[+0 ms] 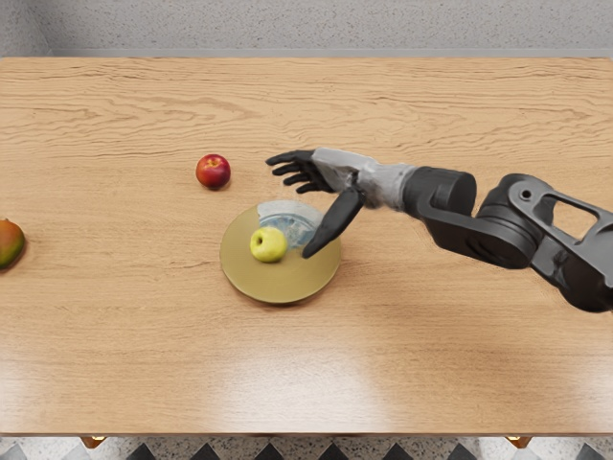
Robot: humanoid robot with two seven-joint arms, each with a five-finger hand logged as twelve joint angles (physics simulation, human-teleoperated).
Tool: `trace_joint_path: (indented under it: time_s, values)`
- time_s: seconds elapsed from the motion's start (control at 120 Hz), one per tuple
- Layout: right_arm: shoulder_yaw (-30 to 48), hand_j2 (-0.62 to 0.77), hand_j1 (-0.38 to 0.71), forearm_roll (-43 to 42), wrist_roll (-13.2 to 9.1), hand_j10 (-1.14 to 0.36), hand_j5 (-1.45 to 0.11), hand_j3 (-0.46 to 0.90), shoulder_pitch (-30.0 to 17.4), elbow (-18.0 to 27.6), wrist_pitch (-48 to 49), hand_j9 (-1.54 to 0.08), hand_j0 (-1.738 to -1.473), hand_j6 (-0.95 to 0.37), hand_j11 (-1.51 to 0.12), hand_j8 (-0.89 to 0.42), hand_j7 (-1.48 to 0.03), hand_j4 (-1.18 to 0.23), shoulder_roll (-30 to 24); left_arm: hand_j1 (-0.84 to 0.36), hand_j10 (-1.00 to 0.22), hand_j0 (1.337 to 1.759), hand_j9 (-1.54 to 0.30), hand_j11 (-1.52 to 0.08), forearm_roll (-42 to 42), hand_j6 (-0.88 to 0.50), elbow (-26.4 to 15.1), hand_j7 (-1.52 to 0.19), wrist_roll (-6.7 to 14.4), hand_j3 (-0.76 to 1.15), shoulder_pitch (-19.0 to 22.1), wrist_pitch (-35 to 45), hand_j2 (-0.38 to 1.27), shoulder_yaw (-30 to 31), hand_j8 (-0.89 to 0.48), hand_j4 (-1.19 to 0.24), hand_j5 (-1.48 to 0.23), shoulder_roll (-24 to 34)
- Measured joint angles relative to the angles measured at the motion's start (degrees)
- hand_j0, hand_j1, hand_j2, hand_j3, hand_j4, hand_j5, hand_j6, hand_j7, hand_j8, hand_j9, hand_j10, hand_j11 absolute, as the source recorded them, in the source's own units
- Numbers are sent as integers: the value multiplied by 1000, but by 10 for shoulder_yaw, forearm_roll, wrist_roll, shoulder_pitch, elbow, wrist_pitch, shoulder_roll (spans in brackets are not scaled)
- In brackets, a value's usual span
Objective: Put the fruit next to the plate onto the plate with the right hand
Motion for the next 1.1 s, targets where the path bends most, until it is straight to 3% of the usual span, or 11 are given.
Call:
trace_joint_path:
  time_s: [0.258, 0.5, 0.825, 1.1]
  values:
    - [40, -12, -265, 254, 4, -71, -93, 0, -5, 0, 209, -93, -1658, -71, -93, -70, -92, -71, -106, 55, -245, 1658, -318, -318, 0, -245, 0, -318, 0, 0, 0, 0, 49, 0, -245, -245, -318, 0]
    - [40, -8, -291, 437, -3, -49, -64, 0, -36, -40, 259, -64, -1658, -49, -64, -49, -64, -49, -208, 55, -245, 1658, -318, -318, 0, -245, 0, -318, 0, 0, 0, 0, 49, 0, -245, -245, -318, 0]
    - [36, -6, -304, 539, -5, -37, -50, 0, -84, -68, 265, -50, -1658, -36, -50, -37, -50, -37, -320, 55, -245, 1658, -318, -318, 0, -245, 0, -318, 0, 0, 0, 0, 49, 0, -245, -245, -318, 0]
    - [36, -6, -307, 553, -4, -34, -46, 0, -102, -75, 265, -46, -1658, -32, -46, -33, -46, -33, -347, 55, -245, 1658, -318, -318, 0, -245, 0, -318, 0, 0, 0, 0, 49, 0, -245, -245, -318, 0]
